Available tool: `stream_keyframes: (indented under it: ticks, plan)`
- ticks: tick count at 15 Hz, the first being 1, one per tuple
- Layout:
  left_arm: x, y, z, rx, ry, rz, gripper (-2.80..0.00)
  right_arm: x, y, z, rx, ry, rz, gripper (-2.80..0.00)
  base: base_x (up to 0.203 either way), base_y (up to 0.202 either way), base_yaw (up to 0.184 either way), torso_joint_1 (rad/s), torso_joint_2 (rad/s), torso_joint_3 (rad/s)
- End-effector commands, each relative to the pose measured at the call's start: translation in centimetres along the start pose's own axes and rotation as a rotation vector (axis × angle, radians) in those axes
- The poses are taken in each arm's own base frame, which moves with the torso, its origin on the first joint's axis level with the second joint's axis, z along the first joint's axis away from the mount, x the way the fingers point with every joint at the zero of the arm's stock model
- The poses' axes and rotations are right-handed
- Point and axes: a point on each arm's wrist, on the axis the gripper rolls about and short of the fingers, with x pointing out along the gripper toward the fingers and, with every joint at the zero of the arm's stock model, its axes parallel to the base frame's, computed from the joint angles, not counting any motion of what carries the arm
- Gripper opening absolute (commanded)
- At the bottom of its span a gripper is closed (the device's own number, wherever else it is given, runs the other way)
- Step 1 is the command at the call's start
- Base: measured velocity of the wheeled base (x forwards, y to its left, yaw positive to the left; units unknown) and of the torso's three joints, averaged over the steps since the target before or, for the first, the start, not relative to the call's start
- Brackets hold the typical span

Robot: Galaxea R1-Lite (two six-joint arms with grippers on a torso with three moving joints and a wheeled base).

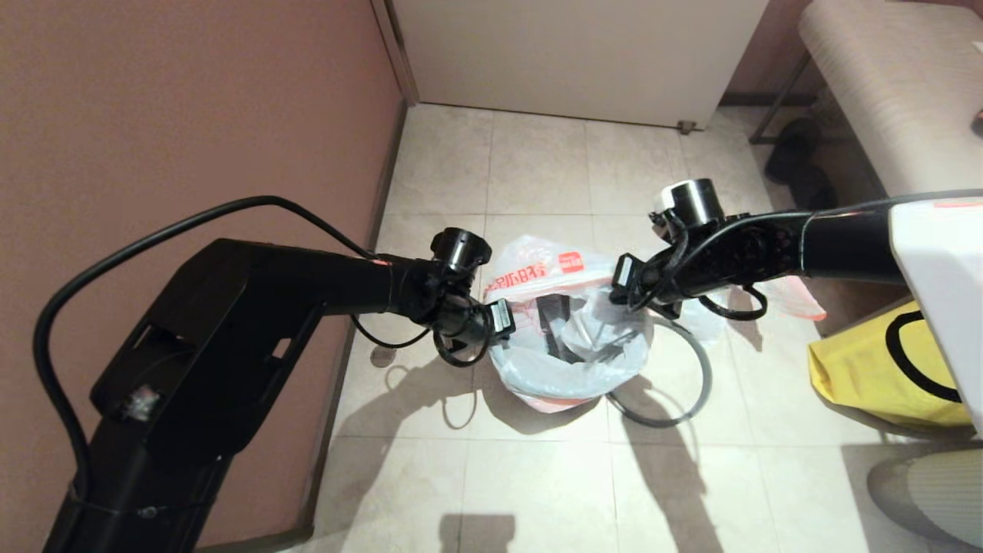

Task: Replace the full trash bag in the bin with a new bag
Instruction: Put the new garbage bag on the trash can

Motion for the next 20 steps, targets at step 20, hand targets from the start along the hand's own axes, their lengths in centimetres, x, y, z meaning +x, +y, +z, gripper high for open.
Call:
stream_keyframes:
  ticks: [20]
  plan:
    - [1.8,1.2,-0.6,-0.017,0.051,-0.002,-2.8,8.6,5.4,-4.9,-0.282,-0.418,0.146,-2.8,0.0,0.0,0.0,0.0,0.0,0.0]
